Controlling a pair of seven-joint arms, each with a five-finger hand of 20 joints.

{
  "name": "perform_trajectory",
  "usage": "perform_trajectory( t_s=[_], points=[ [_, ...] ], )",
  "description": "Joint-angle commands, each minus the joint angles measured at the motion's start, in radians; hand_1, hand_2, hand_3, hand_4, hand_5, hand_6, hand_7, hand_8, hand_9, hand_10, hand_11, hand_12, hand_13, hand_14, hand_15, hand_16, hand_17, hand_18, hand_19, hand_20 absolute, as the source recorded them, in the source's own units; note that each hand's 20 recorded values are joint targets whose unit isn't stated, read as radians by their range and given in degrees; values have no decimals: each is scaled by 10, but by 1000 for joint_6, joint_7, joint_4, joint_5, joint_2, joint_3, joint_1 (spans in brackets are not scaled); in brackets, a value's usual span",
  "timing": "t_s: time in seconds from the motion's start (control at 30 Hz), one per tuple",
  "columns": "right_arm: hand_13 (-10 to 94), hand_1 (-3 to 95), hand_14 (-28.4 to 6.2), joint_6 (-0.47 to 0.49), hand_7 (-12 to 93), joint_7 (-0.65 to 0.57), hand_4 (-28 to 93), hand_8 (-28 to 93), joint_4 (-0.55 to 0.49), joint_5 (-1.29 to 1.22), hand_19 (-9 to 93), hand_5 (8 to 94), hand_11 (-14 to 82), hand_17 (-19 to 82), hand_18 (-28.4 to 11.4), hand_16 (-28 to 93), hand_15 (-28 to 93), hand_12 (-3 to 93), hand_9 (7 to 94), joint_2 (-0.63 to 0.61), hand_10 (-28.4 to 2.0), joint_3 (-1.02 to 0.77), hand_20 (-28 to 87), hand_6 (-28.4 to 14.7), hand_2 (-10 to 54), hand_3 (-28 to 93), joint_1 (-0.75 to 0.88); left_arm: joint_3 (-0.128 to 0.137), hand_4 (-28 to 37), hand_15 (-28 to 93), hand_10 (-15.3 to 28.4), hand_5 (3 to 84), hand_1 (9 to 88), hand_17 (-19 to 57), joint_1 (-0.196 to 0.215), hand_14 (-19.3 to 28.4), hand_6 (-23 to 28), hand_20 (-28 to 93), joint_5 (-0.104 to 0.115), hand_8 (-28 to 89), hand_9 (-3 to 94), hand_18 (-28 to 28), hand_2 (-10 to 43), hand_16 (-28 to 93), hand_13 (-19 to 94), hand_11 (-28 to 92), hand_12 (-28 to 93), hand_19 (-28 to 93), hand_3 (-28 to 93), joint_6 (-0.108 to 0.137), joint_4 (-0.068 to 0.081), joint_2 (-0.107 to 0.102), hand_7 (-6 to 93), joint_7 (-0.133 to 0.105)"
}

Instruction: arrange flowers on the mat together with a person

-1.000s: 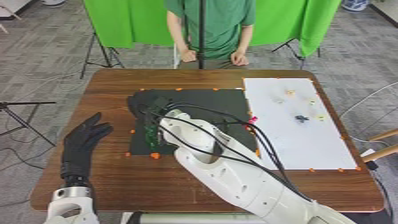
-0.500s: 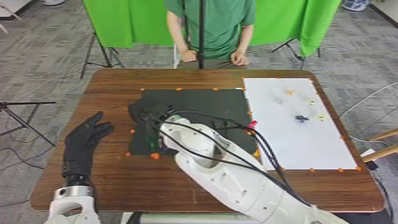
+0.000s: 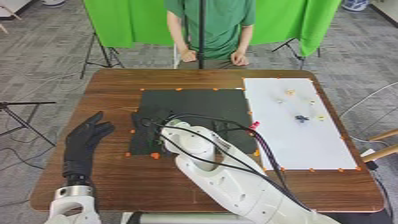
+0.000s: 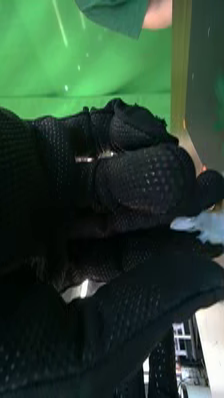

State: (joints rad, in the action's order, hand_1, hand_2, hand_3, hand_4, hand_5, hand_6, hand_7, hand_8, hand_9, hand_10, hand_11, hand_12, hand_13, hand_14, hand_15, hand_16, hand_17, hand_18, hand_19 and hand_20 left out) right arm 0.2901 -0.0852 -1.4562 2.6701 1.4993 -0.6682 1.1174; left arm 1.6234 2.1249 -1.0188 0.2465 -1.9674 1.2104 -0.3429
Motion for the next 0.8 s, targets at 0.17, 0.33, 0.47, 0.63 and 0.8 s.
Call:
perform_trajectory(
  t_s=[0.17,0.33,0.47,0.63,0.8],
  points=[
    [774,507,-64,13,187,-15,-253,-128,-19,-7,778,587,108,346,-225,329,614,173,663,-2,-129,12,540,37,-95,693,-23,-1,-264,215,146,483,228,165,24,175,39,218,-6,-59,520,132,-46,-28,463,186,133,149,701,-6,3,16,109,7],
    [775,506,-64,28,186,-31,-254,-130,-29,-20,780,580,108,347,-227,325,616,173,661,-15,-130,27,540,41,-95,693,-39,2,-261,216,146,483,230,164,28,175,39,219,-4,-60,520,133,-47,-28,464,187,133,150,700,-4,0,14,110,5],
    [774,502,-64,54,182,-36,-252,-133,-50,-48,780,575,107,346,-229,324,618,174,658,-34,-131,38,541,50,-95,694,-54,9,-259,215,145,482,232,163,41,175,38,218,-4,-60,519,133,-48,-28,464,187,133,151,700,2,-7,17,110,2],
    [774,491,-66,115,175,-21,-254,-140,-72,-39,779,534,95,344,-234,326,617,170,648,-50,-140,39,544,61,-95,687,-61,22,-255,215,145,483,235,163,62,175,36,217,-5,-60,519,133,-48,-28,462,187,133,150,699,11,-18,24,112,3],
    [770,481,-70,74,179,-35,-253,-147,-120,-81,772,510,88,341,-237,327,609,169,636,-98,-149,38,546,61,-95,684,-96,26,-251,215,145,483,236,163,69,175,34,217,-5,-61,519,133,-49,-28,463,187,133,150,698,11,-23,30,114,0]
  ],
)
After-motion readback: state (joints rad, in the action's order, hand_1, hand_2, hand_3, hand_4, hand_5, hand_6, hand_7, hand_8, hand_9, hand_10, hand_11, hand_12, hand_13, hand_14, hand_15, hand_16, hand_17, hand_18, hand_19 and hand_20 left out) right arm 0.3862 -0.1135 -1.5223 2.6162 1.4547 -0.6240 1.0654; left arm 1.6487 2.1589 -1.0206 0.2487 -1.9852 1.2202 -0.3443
